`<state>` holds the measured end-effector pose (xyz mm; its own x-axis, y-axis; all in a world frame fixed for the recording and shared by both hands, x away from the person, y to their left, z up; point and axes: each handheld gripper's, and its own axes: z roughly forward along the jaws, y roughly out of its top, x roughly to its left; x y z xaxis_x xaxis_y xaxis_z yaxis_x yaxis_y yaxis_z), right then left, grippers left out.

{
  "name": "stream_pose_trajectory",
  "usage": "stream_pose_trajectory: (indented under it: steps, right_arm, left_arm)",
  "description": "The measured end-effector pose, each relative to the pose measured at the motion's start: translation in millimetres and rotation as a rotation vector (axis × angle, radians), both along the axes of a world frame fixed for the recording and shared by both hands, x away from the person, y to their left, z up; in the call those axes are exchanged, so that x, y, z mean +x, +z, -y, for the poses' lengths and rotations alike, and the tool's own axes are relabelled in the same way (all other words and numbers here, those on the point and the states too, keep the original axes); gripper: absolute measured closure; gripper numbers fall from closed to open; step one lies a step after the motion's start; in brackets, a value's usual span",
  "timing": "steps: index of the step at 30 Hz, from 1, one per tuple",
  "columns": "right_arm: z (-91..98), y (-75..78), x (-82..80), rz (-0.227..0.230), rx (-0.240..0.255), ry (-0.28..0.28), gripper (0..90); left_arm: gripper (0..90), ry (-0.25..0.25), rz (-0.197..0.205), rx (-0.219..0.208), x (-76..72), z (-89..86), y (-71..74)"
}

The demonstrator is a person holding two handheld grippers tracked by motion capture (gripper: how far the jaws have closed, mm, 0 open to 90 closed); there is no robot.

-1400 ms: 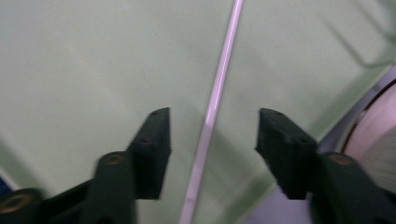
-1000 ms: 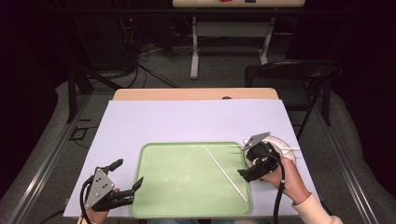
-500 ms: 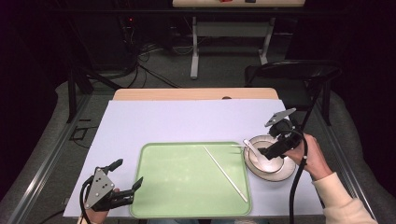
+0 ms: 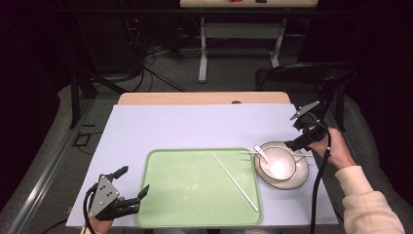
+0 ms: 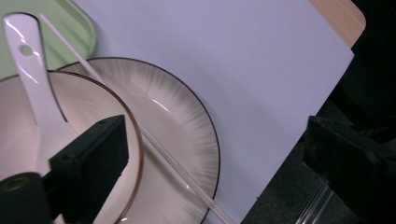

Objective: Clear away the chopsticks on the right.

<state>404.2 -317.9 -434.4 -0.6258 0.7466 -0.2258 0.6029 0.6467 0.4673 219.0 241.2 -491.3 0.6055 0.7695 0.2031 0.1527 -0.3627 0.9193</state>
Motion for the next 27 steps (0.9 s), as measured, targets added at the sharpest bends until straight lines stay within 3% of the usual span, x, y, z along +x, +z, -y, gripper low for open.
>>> stream_pose_trajectory:
  steps: [7,8,9,11,12,14,20,27]
  right_arm:
    - [15.3,-11.8,9.4,-0.024,-0.017,-0.027,26.6]
    - [17.2,-14.2,10.2,-0.038,-0.020,-0.021,29.1]
    - [19.8,-19.4,11.1,-0.059,-0.031,-0.013,37.1]
    - [20.8,-21.7,11.1,-0.070,-0.034,-0.002,39.7]
    - [22.0,-26.8,11.3,-0.099,-0.041,0.007,46.9]
    - [21.3,-31.6,9.6,-0.126,-0.057,0.033,51.1]
    - [19.5,-41.8,5.8,-0.176,-0.083,0.090,56.5]
    - [16.8,-54.0,6.1,-0.230,-0.105,0.101,59.2]
  left_arm:
    - [15.6,-0.001,0.001,0.001,0.0,-0.2,0.0]
    - [15.6,0.000,0.001,0.001,0.0,-0.2,0.0]
    - [15.7,-0.001,0.001,0.001,0.1,-0.3,0.0]
    - [15.6,0.002,0.001,0.000,0.0,-0.2,0.0]
    - [15.6,0.000,0.002,0.001,0.0,-0.3,0.1]
    - [15.7,0.000,0.003,0.002,-0.2,-0.4,0.2]
    - [15.7,0.001,0.001,0.000,-0.1,0.2,0.1]
    - [15.7,0.000,0.000,-0.001,-0.1,-0.1,0.1]
